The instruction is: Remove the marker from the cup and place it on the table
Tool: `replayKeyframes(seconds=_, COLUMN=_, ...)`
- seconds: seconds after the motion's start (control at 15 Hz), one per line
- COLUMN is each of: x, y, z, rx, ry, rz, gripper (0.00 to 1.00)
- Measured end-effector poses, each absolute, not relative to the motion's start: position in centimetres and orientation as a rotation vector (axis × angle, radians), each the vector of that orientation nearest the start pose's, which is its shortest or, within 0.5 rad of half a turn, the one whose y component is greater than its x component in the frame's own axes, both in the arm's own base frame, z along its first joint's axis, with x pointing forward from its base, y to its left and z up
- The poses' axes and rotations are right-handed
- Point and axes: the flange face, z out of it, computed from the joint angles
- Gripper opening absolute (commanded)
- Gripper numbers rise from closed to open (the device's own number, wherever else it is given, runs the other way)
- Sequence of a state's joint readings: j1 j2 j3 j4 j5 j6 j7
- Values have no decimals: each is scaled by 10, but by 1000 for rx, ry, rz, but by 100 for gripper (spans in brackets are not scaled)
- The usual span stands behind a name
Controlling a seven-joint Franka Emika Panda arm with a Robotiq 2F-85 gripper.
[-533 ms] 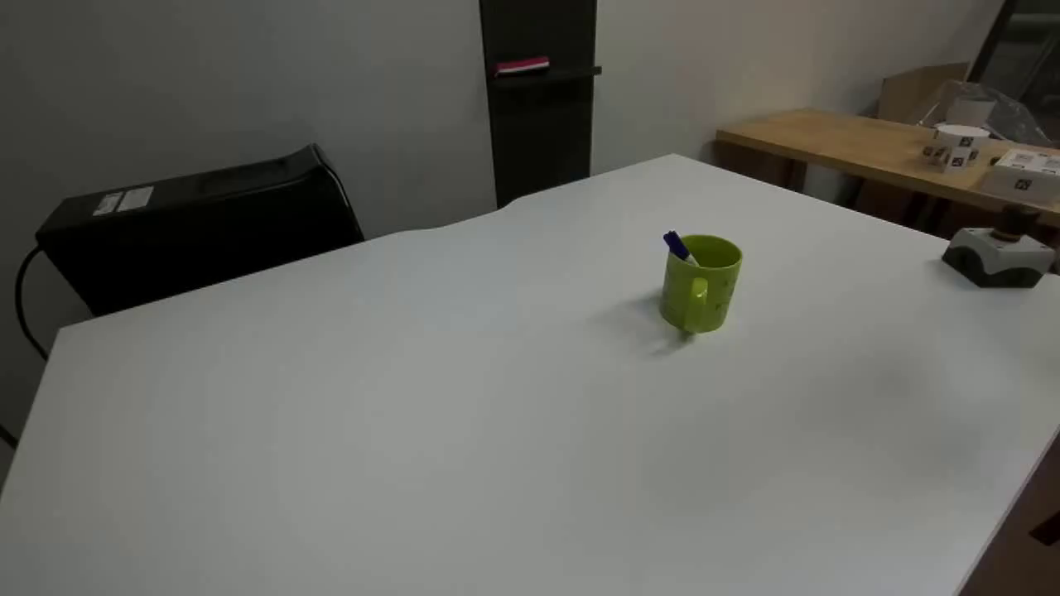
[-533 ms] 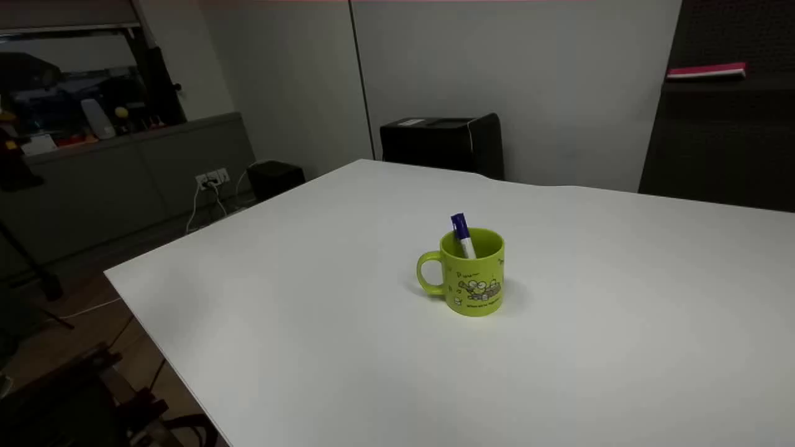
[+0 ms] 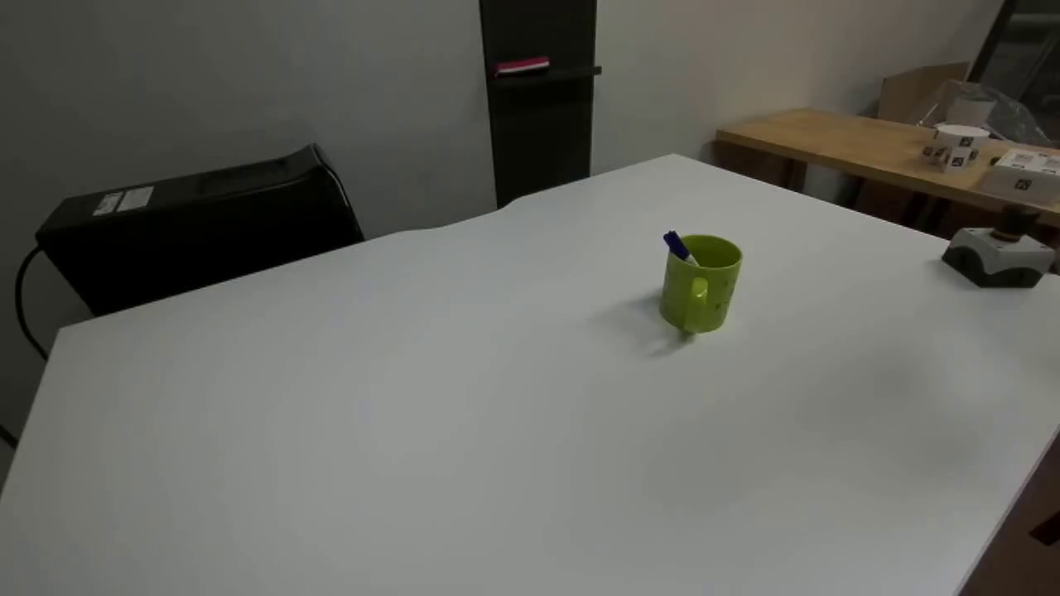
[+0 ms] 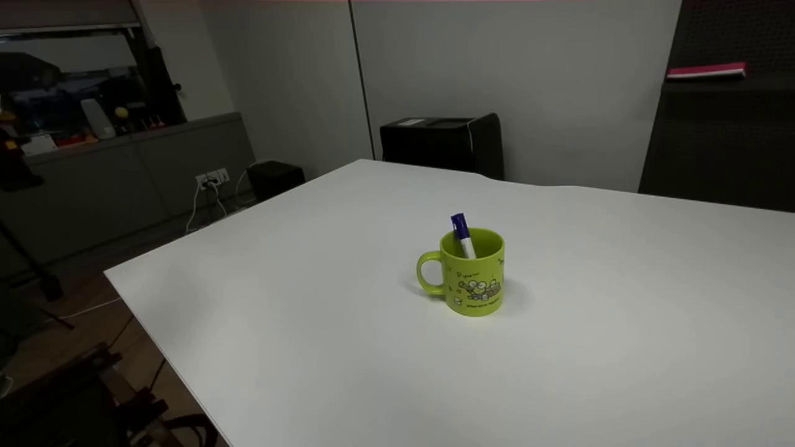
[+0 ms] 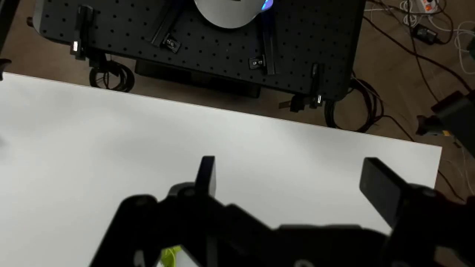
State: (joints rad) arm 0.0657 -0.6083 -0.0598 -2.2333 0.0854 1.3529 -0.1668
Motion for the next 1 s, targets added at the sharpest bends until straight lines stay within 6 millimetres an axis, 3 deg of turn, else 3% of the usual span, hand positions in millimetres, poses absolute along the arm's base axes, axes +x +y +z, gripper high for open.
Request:
replayKeyframes(seconds=0.67, x=333, y=8, z=573, rx=-2961, ry=-306, rz=390, gripper=100)
replayKeyframes(seconds=1.0, x=372, y=0, z=545, rx=-2971, ry=-307, rz=334, gripper=100)
